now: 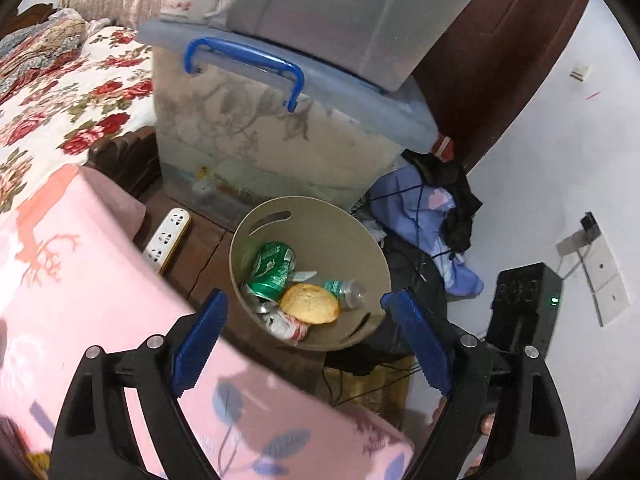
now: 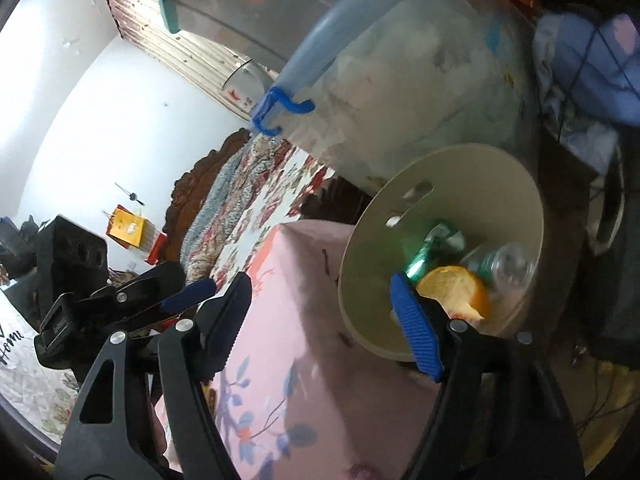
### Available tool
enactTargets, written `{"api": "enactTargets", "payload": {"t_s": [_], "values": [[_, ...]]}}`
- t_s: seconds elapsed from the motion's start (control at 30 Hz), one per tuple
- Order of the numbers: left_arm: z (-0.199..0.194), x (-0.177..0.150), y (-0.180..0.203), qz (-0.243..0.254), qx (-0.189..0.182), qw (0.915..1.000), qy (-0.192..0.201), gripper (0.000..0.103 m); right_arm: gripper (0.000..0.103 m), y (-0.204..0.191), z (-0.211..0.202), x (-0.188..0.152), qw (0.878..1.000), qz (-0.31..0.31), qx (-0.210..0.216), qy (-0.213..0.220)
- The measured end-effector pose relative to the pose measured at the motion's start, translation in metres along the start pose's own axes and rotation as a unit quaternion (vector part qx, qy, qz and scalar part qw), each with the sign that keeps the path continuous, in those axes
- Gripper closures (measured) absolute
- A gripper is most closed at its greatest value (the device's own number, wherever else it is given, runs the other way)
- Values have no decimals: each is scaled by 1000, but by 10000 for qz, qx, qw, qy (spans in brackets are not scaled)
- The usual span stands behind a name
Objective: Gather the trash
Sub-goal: 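Move both tools back toward the remaining trash on the table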
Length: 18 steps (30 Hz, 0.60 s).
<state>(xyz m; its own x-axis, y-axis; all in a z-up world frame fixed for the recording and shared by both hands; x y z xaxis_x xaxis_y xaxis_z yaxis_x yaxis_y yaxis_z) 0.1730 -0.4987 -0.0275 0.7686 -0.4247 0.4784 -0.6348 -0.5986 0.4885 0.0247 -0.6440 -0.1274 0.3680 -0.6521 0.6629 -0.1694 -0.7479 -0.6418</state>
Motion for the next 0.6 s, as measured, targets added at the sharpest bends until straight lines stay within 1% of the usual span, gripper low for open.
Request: {"api": "enactTargets", "payload": {"t_s": [0.1,0.33,0.5,0.6], "values": [[-27,-25,-9,61,87,9998,174,21,30,-14,-4,-21,10000,60,-5,-42],[-80,-90,-41,138,776,9951,596,21,30,-57,-17,-72,9992,-176,-325,-139],[-115,-120,-62,-14,1049,9912,813,21,30,-88,-27,-94,9981,-403,-442,-149],[-137,-136,-73,-36,1276,9867,1004,21,30,-111,-34,-104,9971,-579,-471,-135]]}}
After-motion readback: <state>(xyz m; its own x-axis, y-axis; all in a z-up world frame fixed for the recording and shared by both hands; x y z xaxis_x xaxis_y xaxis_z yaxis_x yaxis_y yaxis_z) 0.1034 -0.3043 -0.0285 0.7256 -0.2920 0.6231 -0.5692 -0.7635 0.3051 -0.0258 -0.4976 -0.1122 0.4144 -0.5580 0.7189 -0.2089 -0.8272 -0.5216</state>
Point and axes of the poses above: each gripper's, at about its wrist camera, not at the fingertips, and z roughly the way its jaws point, y to its right, x to its top, the point moved 4 cm from there along z, roughly the way its jaws point, and after that the axes turned 14 degrees about -z, right-handed, at the moved point
